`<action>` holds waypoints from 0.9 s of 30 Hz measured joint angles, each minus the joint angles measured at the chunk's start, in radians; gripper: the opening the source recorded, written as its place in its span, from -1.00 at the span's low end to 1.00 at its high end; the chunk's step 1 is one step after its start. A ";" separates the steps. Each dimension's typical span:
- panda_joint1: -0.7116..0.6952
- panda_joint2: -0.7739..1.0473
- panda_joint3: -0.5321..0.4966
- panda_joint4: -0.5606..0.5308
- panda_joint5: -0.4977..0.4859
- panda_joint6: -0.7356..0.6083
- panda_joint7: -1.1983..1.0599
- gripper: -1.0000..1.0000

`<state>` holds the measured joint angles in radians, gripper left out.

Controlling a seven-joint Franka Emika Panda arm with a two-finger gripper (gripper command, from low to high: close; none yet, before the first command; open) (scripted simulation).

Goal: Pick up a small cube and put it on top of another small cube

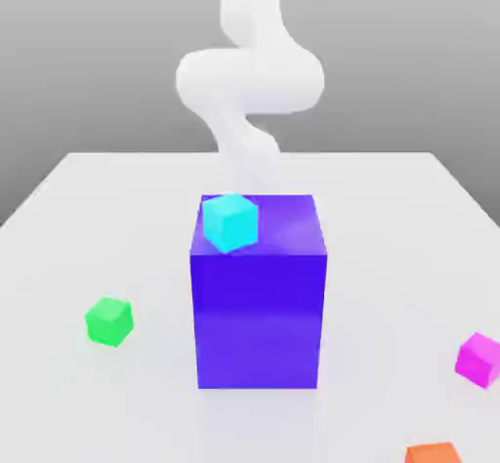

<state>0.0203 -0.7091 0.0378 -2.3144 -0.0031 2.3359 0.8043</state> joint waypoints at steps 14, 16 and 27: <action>0.119 0.510 0.234 -0.081 -0.075 0.203 0.067 0.00; 0.135 0.583 0.268 -0.092 -0.098 0.231 0.084 0.00; 0.330 0.993 0.321 -0.144 -0.255 0.389 0.207 0.00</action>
<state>0.3499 0.2841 0.3589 -2.4579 -0.2580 2.7247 1.0113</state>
